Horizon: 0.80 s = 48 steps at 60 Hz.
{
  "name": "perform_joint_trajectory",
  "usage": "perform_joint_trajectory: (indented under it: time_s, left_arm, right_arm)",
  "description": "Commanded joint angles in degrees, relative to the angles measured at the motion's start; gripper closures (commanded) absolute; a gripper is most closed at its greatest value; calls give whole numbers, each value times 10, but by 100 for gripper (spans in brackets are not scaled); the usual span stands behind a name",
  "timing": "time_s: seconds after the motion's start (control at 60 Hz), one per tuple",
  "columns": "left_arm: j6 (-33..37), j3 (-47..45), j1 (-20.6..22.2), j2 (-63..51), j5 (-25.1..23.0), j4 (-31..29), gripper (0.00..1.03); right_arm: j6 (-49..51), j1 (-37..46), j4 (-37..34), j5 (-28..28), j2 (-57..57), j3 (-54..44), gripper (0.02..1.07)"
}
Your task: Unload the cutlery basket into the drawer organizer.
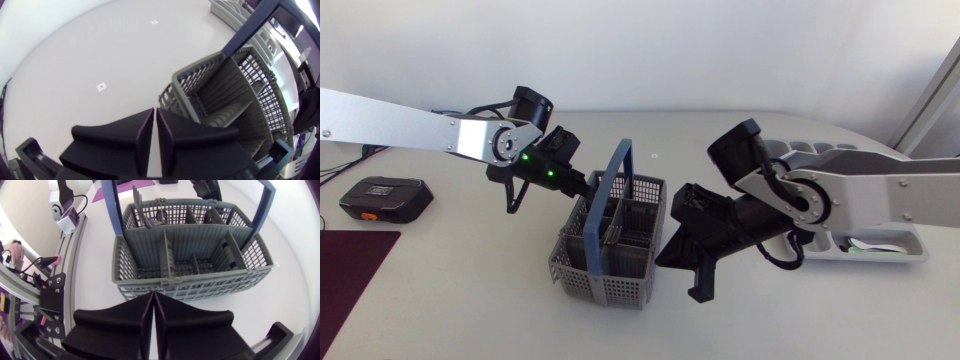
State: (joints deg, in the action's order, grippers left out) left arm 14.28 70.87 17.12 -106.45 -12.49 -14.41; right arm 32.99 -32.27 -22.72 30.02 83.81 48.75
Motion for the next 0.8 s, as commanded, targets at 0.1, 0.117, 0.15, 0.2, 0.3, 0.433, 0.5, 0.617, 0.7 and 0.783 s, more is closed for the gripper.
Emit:
perform_joint_trajectory:
  time_s: [0.1, 0.117, 0.15, 0.2, 0.3, 0.433, 0.5, 0.617, 0.7, 0.783]
  left_arm:
    - [44, -57, -43, 81, -10, -6, 60]
    - [50, -71, -46, 100, -10, -6, 53]
    - [57, -84, -48, 116, -10, -7, 46]
    - [71, -113, -49, 158, -10, -11, 30]
    - [86, -166, -50, 242, -10, -23, 17]
    - [98, -209, -46, 331, -10, -61, 14]
    - [100, -222, -41, 360, -10, -69, 14]
    - [107, -244, -24, 422, -14, -98, 11]
    - [108, -261, -11, 455, -26, -105, 11]
    - [108, -276, 10, 478, -26, -111, 11]
  right_arm:
    - [1, 11, 0, -14, -68, -23, 65]
    - [2, 11, 0, -15, -73, -22, 60]
    - [4, 11, 0, -15, -81, -21, 54]
    - [5, 10, 1, -15, -92, -16, 48]
    - [5, -1, 7, -15, -100, -1, 43]
    - [5, -19, 22, -15, -84, 18, 43]
    - [5, -30, 23, -15, -73, 29, 43]
    - [3, -46, 29, -16, -63, 45, 37]
    - [5, -54, 30, -16, -48, 59, 37]
    - [10, -62, 34, -16, -36, 69, 37]
